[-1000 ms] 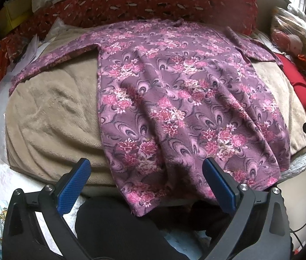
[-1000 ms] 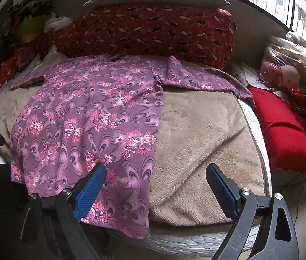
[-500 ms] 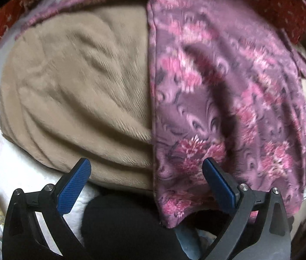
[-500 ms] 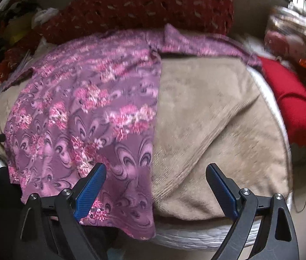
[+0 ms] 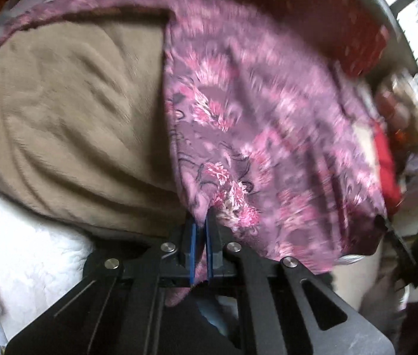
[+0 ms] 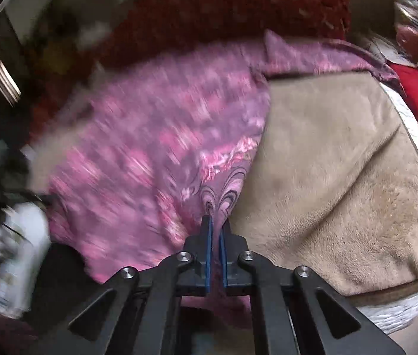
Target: Fold small clothes
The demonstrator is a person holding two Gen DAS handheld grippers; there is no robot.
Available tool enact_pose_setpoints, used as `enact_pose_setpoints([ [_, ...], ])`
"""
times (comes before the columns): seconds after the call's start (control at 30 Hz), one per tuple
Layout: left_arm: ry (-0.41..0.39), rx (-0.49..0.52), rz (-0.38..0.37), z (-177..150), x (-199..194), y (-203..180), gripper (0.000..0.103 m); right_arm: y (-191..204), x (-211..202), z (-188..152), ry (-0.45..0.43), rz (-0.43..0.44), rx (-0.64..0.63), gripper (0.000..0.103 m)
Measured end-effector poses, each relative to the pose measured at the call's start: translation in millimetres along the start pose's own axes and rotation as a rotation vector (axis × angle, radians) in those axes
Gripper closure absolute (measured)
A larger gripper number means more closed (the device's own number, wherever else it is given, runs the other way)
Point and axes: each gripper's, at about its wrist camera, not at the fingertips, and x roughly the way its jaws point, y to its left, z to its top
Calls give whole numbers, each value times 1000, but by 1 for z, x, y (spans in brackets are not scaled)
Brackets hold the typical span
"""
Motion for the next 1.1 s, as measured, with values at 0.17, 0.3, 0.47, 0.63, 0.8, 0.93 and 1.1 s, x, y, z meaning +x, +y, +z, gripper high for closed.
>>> enact_pose_setpoints([
  [0.17, 66, -63, 64, 4, 20, 24, 100, -22, -26, -1, -57, 31, 106, 99],
  [0.3, 162, -106, 142, -7, 56, 35, 100, -43, 15, -25, 64, -34, 174, 99],
  [0.47, 50, -51, 88, -2, 20, 19, 99, -52, 21, -23, 113, -94, 194, 93],
  [0.63, -88, 59, 82, 45, 11, -44, 50, -44, -2, 31, -55, -82, 139, 74],
  [0.8, -48, 77, 118, 83, 59, -75, 47, -33, 49, 69, -80, -51, 117, 74],
  [0.93, 52, 57, 148, 96, 102, -86, 47, -54, 104, 73, 65, -41, 152, 84],
  [1.1, 50, 107, 147, 101, 104, -93, 47, -150, 52, 120, -181, 8, 418, 72],
])
